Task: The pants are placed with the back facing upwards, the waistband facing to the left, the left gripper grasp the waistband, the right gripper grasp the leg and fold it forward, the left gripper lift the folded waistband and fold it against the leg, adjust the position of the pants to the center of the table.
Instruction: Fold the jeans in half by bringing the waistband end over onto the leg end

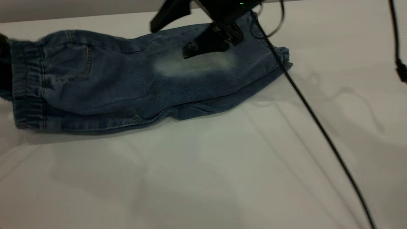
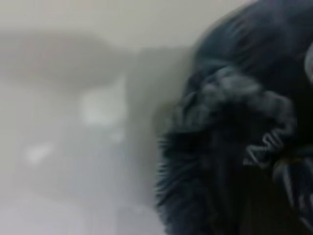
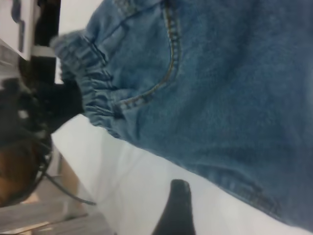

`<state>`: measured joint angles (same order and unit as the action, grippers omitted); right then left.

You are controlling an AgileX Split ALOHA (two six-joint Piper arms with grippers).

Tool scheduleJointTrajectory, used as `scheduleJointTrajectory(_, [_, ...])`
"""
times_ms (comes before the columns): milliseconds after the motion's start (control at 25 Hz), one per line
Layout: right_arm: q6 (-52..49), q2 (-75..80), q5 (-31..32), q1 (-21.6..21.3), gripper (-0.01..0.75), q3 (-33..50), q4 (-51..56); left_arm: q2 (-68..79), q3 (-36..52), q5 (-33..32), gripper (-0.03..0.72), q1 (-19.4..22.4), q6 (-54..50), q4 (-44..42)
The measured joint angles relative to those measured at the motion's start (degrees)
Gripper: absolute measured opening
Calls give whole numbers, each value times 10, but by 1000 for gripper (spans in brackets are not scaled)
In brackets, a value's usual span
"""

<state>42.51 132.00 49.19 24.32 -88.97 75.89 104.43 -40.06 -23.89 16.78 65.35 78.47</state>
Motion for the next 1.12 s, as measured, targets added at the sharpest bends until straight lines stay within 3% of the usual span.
scheduleJointTrajectory(280, [-53, 27, -65, 41, 572, -67, -70, -79, 0, -49, 113, 0, -79, -60])
scheduleJointTrajectory(480, [-75, 84, -43, 64, 572, -125, -70, -130, 0, -65, 113, 0, -131, -108])
scheduleJointTrajectory(760, [-109, 161, -28, 117, 572, -210, -69, -192, 0, -120, 113, -1, -156, -109])
scheduleJointTrajectory(1120, [-131, 191, 0, 164, 572, -289, -90, -207, -1, -98, 113, -50, -164, -96])
